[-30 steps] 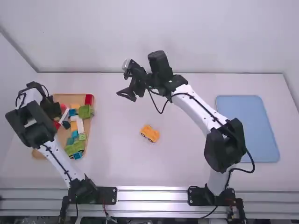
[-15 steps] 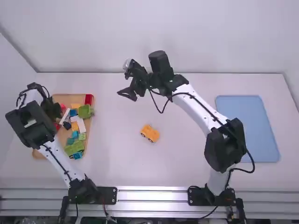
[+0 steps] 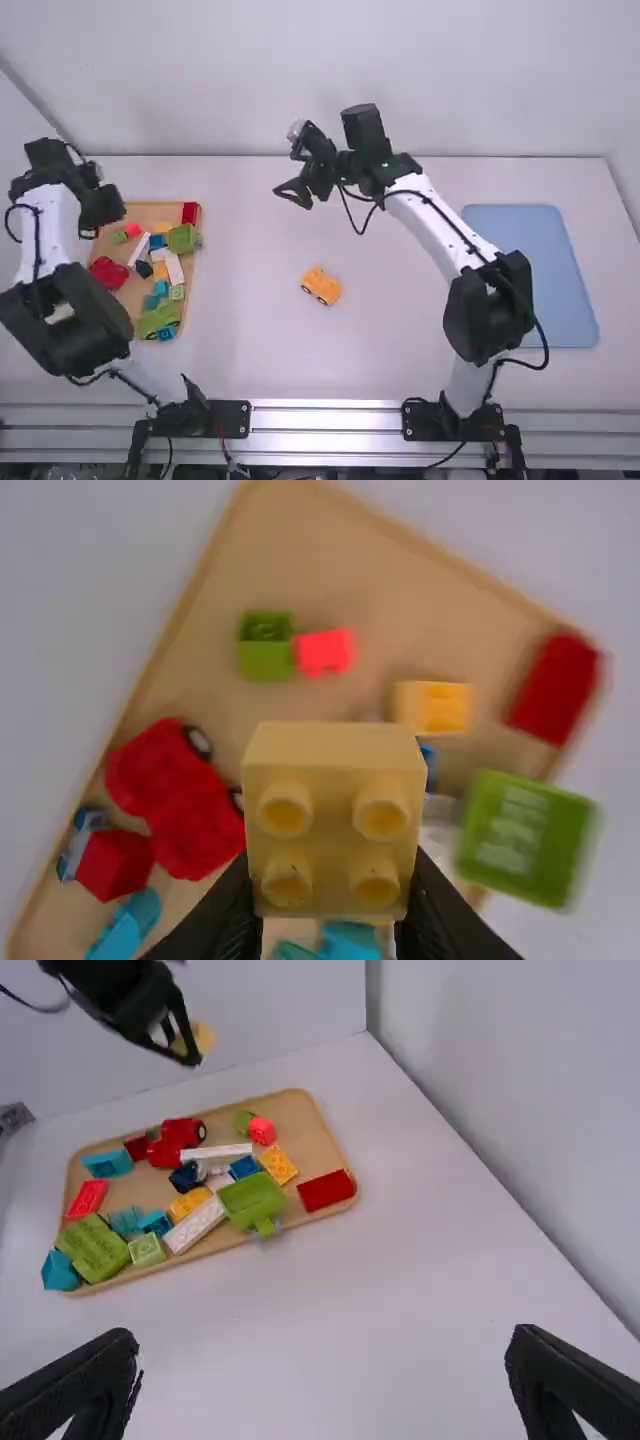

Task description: Assemble lego blocks to make yellow taxi

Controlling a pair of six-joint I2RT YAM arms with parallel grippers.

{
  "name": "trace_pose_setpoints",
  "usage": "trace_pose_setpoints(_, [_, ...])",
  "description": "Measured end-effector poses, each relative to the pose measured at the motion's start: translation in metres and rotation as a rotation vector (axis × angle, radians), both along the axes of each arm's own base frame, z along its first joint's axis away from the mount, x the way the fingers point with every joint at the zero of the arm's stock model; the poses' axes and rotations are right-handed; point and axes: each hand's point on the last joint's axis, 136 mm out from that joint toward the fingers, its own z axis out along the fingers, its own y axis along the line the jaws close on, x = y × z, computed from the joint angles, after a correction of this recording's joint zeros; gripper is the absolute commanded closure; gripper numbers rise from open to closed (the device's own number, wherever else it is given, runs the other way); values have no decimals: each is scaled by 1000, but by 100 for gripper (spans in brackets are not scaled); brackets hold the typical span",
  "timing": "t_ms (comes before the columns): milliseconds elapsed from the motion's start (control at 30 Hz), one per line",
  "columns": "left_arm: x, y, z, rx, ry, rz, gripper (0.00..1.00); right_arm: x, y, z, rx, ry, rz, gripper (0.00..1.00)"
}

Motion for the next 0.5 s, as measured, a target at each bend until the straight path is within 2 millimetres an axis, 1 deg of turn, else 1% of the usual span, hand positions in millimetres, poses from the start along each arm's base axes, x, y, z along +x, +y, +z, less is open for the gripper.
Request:
trace_pose_setpoints(33, [5, -19, 7, 16, -22, -67, 98, -2, 0, -2, -8, -1, 8, 2])
trace_pose_setpoints(67, [8, -31, 10, 22, -31, -108, 98, -3, 0, -3, -11, 0, 11, 2])
trace_pose_setpoints(100, [14, -58, 8, 31, -38, -204, 98, -5, -1, -5, -21, 5, 15, 2])
trace_pose_setpoints(133, [19, -80, 3, 39, -37, -283, 98, -7, -2, -8, -31, 14, 20, 2])
trace_pose_setpoints(167, [21, -109, -11, 36, -14, -391, 98, -9, -4, -11, -42, 32, 20, 2])
trace_pose_setpoints(200, [21, -119, -17, 35, -2, -429, 98, -10, -6, -12, -48, 36, 21, 2])
trace_pose_setpoints(233, [18, -141, -31, 29, 30, -521, 98, -11, -12, -15, -62, 52, 16, 2])
trace_pose_setpoints(267, [8, -172, -50, 15, 79, -655, 97, -9, -19, -15, -71, 56, 6, 2])
trace_pose_setpoints(300, [5, -181, -55, 15, 91, -700, 95, -8, -23, -14, -73, 53, 0, 2])
trace_pose_setpoints(333, [0, -196, -63, 16, 110, -777, 91, -7, -28, -12, -75, 48, -12, 2])
trace_pose_setpoints(367, [-8, -219, -74, 19, 133, -900, 88, -4, -42, -7, -77, 34, -43, 2])
trace_pose_setpoints(400, [-11, -225, -77, 23, 137, -937, 88, -4, -47, -5, -76, 31, -52, 2])
trace_pose_setpoints(467, [-22, -253, -88, 46, 158, -1110, 88, -7, -68, 7, -67, 1, -97, 2])
trace_pose_setpoints(500, [-30, -268, -95, 61, 168, -1215, 94, -10, -78, 12, -61, -19, -117, 2])
